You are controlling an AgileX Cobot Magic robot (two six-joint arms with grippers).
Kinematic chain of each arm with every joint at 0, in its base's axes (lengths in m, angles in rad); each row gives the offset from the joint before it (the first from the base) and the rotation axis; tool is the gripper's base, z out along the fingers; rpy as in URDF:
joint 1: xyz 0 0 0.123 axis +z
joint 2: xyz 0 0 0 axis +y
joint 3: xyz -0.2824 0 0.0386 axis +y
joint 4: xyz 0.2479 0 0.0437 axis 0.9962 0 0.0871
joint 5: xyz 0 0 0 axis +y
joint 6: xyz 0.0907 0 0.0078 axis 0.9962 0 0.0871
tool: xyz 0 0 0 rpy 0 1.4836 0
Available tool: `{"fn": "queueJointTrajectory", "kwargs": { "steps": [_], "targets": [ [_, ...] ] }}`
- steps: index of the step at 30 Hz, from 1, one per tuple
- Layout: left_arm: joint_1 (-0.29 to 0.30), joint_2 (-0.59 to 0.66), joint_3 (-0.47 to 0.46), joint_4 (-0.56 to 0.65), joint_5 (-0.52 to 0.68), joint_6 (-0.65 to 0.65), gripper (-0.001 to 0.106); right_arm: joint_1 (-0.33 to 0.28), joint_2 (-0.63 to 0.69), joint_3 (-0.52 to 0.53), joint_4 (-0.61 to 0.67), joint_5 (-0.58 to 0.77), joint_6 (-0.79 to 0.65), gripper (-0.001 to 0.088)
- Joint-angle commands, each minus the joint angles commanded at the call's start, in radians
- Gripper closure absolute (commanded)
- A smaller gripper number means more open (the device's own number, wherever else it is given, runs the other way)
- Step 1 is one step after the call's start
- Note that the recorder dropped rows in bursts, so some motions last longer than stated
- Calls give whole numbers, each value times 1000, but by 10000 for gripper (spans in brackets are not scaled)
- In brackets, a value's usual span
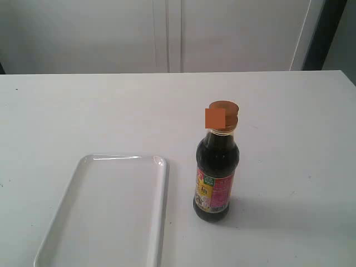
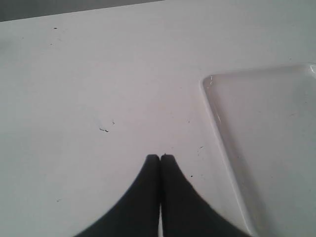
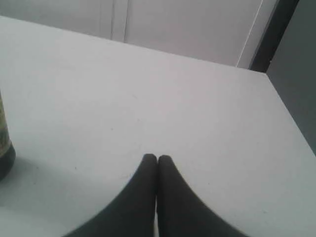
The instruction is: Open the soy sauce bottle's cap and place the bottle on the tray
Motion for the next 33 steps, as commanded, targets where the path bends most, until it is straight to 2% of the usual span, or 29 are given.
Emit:
{"fn": "queueJointTrajectory", "kwargs": {
  "steps": [4,13,15,16,17,18,19,20,22,23,26,29,33],
  "targets": [
    [0,0,0,0,0,0,1053,0,0,0,55,-85,0,868],
    [0,0,0,0,0,0,1053,0,0,0,50,-90,-4,868],
    [0,0,0,-140,-80,-138,1053,0,0,0,50,-90,-4,868],
    [0,0,0,-337,-164,-334,1053,0,0,0,50,-90,-4,868],
    [0,0,0,-380,-191,-361,1053,0,0,0,50,-90,-4,868],
    [0,0,0,-383,-291,-362,1053,0,0,0,50,-90,-4,868],
    [0,0,0,-385,-330,-368,1053,0,0,0,50,-90,-4,868],
    [0,0,0,-385,-439,-373,1053,0,0,0,50,-90,-4,868],
    [0,0,0,-374,-577,-402,1053,0,0,0,50,-90,-4,868],
    [0,0,0,-325,-577,-432,1053,0,0,0,50,-90,-4,868],
    [0,16,-77,-143,-469,-452,1053,0,0,0,50,-88,-4,868],
    [0,113,-193,2,-409,-452,1053,0,0,0,50,-88,-4,868],
    [0,222,-300,118,-358,-449,1053,0,0,0,50,-88,-4,868]
  ]
}}
